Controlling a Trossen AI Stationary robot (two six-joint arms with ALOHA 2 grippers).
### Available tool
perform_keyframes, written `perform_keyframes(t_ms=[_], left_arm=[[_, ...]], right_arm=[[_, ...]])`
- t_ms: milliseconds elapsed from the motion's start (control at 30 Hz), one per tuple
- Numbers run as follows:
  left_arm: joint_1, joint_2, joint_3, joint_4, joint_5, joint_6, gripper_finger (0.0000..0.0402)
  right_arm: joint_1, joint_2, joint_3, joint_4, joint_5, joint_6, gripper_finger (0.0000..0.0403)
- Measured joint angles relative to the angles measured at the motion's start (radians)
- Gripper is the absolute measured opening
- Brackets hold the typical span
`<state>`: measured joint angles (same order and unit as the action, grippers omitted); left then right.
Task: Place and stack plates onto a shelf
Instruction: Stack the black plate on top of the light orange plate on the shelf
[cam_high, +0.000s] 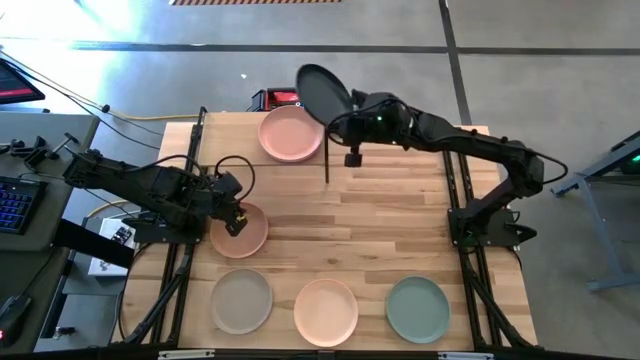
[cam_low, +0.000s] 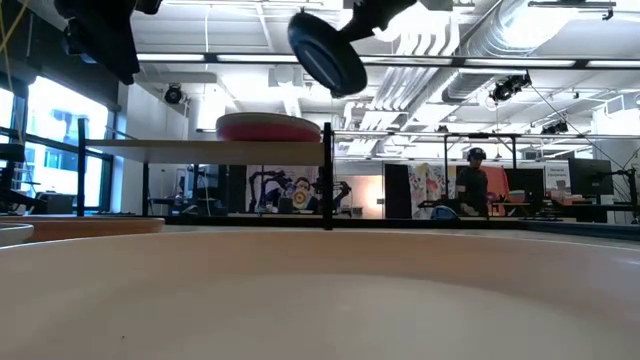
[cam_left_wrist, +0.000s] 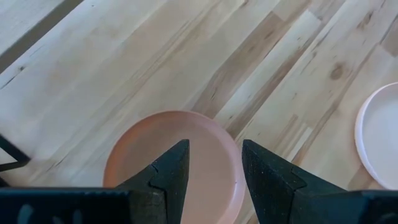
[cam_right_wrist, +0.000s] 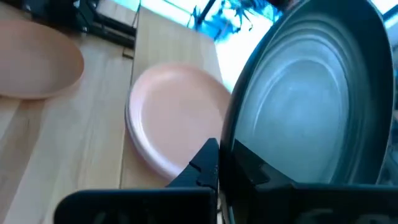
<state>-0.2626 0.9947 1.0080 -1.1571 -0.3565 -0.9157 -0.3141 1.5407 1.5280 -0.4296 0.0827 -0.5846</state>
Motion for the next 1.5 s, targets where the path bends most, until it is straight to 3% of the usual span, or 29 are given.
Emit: perform_keyframes(t_ms=[200,533,767,1100,1500], left_arm=[[0.000,0.000,0.000,0.003,0.000,-0.017,0.0136],[0.000,0.000,0.000,0.002,0.000,-0.017,0.0136],[0.000,0.000,0.000,0.002,-0.005,-0.017,0.0136],[0.000,0.000,0.000,0.002,-0.007,-0.016,0.0136],[0.000,0.000,0.000,0.002,-0.007,-0.033,0.0136]], right_arm=[[0.004,0.069,0.056,0.010,-0.081,-0.096,0.0000],[0.029,0.188,0.176,-0.028,-0.077,-0.240,0.0000],[0.033,0.283,0.250,-0.055,-0.142,-0.286,0.0000],[0.033,0.368,0.272,-0.085,-0.105,-0.302,0.0000],[0.036,0.372,0.272,-0.125,-0.069,-0.367,0.0000]])
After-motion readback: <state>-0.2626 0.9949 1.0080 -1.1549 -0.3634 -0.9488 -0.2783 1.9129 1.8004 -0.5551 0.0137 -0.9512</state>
